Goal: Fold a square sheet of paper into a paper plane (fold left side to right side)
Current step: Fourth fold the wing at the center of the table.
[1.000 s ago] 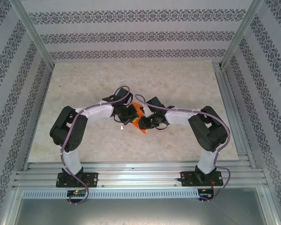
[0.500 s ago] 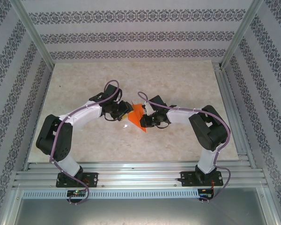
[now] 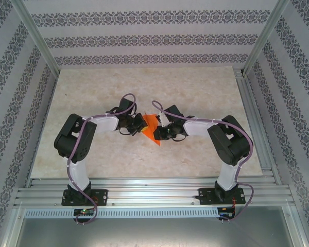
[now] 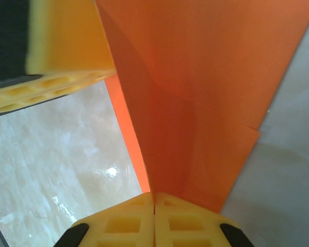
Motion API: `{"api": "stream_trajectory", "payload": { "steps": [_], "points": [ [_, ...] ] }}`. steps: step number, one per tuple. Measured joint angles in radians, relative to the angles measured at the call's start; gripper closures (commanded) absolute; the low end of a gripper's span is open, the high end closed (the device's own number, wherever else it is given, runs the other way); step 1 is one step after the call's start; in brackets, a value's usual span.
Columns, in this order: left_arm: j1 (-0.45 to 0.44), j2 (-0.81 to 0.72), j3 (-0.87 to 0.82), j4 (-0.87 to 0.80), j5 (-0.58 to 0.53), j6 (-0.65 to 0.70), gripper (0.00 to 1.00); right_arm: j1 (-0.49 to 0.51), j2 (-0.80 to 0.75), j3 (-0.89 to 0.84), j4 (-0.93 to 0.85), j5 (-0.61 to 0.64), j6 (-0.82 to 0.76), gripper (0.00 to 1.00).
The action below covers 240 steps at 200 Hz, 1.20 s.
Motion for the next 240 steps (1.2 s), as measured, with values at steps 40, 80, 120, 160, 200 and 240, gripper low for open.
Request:
{"api": "stream_trajectory", "payload": {
  "steps": [40,80,120,160,200,240],
  "points": [
    [-0.003,0.054,0.002,0.048,0.015,-0.003,1.00,0.000,0.000,-0.001,-0.001,-0.007,0.000,0.88],
    [-0.008,0.054,0.002,0.047,0.004,0.013,1.00,-0.007,0.002,0.010,-0.027,-0.006,-0.003,0.81],
    [-0.013,0.054,0.002,0.045,-0.007,0.033,1.00,-0.012,0.008,0.066,-0.082,0.013,-0.028,0.79],
    [-0.013,0.054,0.002,0.045,-0.010,0.037,1.00,-0.018,0.034,0.100,-0.114,0.025,-0.054,0.78],
    [-0.013,0.054,0.002,0.044,-0.010,0.045,1.00,-0.027,0.039,0.112,-0.126,0.024,-0.057,0.75],
    [-0.013,0.054,0.002,0.044,-0.010,0.050,1.00,-0.027,0.039,0.144,-0.125,0.022,-0.057,0.89]
  ]
}}
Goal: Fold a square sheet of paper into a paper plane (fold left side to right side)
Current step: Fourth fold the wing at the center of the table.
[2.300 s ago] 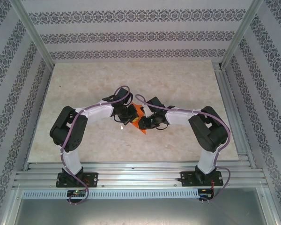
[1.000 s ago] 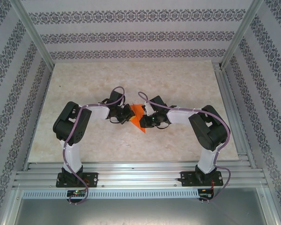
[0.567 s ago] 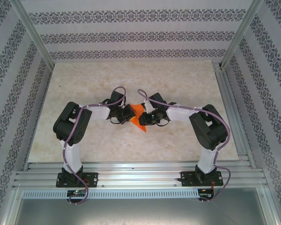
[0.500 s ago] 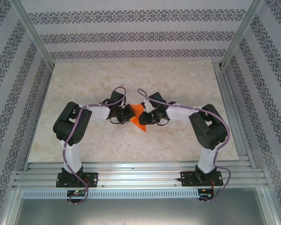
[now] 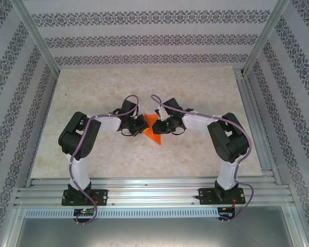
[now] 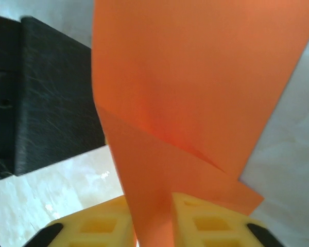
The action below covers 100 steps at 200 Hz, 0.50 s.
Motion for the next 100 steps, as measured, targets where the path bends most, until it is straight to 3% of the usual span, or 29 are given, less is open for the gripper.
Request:
{"api": "stream_trajectory", "payload": {
  "steps": [36,100],
  "points": [
    [0.000,0.000,0.000,-0.001,0.000,0.002,1.00,0.000,0.004,0.004,0.002,-0.021,0.007,0.98],
    [-0.001,0.000,0.000,-0.003,-0.004,0.009,1.00,-0.040,0.004,-0.053,0.085,-0.100,0.038,0.98]
  ]
}}
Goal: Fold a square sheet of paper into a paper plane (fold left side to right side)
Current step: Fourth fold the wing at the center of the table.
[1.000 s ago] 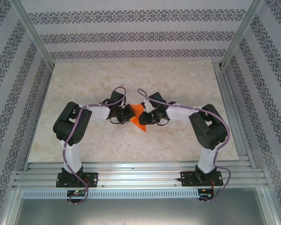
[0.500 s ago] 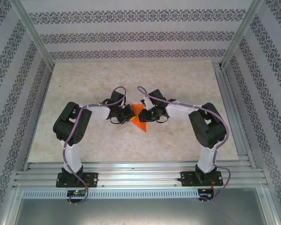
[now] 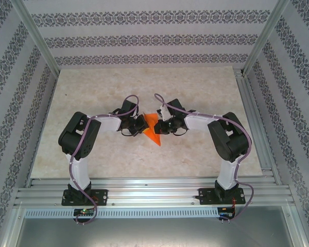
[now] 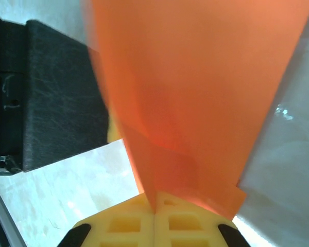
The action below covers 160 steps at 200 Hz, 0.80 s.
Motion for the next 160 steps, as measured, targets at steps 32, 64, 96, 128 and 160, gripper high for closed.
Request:
{"api": "stream_trajectory", "payload": {
  "steps": [32,64,96,128,160],
  "points": [
    [0.000,0.000,0.001,-0.003,-0.001,0.003,1.00,-0.018,0.004,-0.021,0.035,-0.026,0.018,0.97],
    [0.000,0.000,0.002,-0.006,-0.004,0.005,1.00,-0.026,0.017,-0.028,0.063,-0.055,0.024,0.96],
    [-0.001,0.000,0.002,-0.006,-0.004,0.008,1.00,-0.025,0.031,-0.031,0.083,-0.093,0.039,0.95],
    [-0.001,0.000,0.002,-0.006,-0.004,0.008,1.00,-0.025,0.042,-0.034,0.109,-0.133,0.048,0.94],
    [-0.001,-0.003,0.001,-0.007,-0.011,0.008,1.00,-0.025,0.058,-0.048,0.152,-0.159,0.068,0.93]
  ]
}}
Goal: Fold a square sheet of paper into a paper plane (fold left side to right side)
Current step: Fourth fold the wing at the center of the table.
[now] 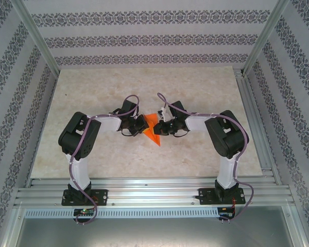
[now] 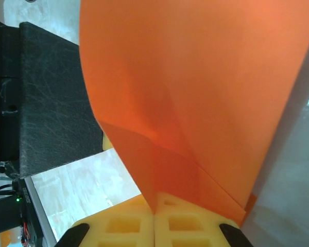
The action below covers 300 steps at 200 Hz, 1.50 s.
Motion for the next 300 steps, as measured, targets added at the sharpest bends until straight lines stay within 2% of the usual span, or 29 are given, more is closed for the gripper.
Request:
{"api": "stream_trajectory", "payload": {
  "steps": [33,69,106,116,141,180,238,300],
  "points": [
    [0.000,-0.006,-0.007,-0.002,-0.005,0.002,1.00,-0.001,0.012,-0.006,0.027,-0.014,0.007,0.93],
    [0.003,-0.041,-0.029,-0.042,-0.019,0.029,0.83,-0.001,0.021,-0.013,0.038,-0.026,0.008,0.93],
    [0.055,-0.143,-0.030,-0.206,-0.051,0.097,0.74,-0.001,0.021,-0.022,0.036,-0.031,0.007,0.93],
    [0.076,-0.165,0.002,-0.263,-0.055,0.122,0.77,-0.001,0.021,-0.023,0.034,-0.032,0.007,0.93],
    [0.101,-0.164,0.150,-0.338,-0.042,0.173,0.90,-0.001,0.021,-0.024,0.033,-0.032,0.007,0.93],
    [0.101,-0.055,0.365,-0.352,0.023,0.217,0.99,-0.001,0.021,-0.024,0.032,-0.032,0.006,0.93],
    [0.099,0.214,0.568,-0.441,0.089,0.270,1.00,0.000,0.021,-0.024,0.017,-0.032,0.003,0.93],
    [0.082,0.365,0.772,-0.534,0.151,0.333,1.00,0.000,0.021,-0.024,0.010,-0.032,0.002,0.93]
  ]
}}
